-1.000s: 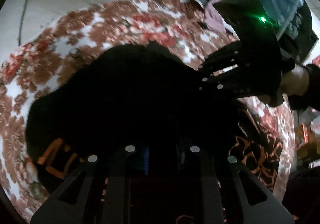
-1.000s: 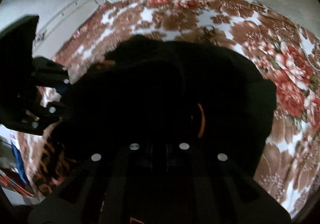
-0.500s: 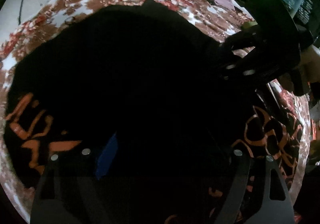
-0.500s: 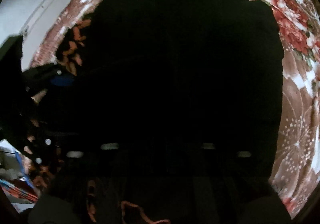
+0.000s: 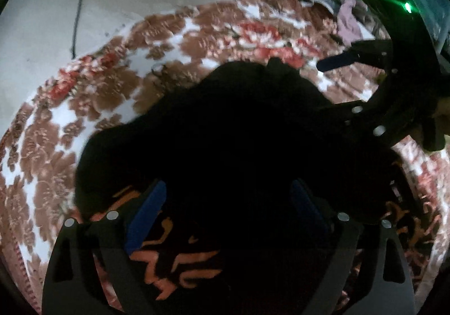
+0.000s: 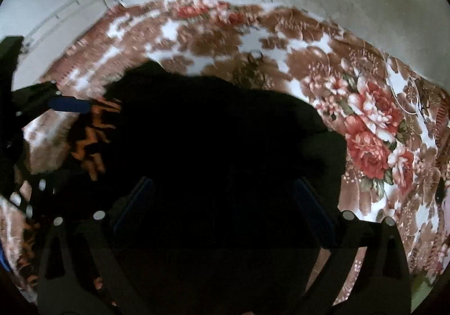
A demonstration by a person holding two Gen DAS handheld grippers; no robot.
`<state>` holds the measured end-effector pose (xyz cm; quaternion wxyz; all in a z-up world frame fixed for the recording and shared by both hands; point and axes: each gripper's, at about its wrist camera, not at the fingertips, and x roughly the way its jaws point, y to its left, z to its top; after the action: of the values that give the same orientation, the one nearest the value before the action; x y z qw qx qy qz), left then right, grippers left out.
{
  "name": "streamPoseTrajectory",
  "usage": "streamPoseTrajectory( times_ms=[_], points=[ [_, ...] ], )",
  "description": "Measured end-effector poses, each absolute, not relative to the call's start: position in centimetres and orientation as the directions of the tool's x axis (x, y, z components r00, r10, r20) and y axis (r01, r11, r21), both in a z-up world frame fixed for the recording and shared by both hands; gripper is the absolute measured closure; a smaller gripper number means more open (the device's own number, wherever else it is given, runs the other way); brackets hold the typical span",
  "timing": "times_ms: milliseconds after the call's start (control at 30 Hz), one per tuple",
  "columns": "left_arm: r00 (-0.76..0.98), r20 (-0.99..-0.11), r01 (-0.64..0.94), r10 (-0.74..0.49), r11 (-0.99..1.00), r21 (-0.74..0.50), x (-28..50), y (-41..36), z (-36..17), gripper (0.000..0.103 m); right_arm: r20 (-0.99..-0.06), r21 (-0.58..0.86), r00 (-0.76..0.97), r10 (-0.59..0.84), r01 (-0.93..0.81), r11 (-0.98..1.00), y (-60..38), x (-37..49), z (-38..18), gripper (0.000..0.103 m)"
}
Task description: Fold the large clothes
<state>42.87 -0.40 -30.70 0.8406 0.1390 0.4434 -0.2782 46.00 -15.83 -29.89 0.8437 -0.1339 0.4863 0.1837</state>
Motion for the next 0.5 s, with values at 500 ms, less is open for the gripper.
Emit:
streamPoseTrajectory(
  times_ms=[500],
  points=[
    [0.371, -0.874, 0.584, -0.314, 0.811, -0.043, 43.0, -0.2, -38.9, 0.013, -0.908, -0.018, 0.391, 0.150, -0.395, 0.918, -18.4, 44.9, -38.5, 0.005]
  ],
)
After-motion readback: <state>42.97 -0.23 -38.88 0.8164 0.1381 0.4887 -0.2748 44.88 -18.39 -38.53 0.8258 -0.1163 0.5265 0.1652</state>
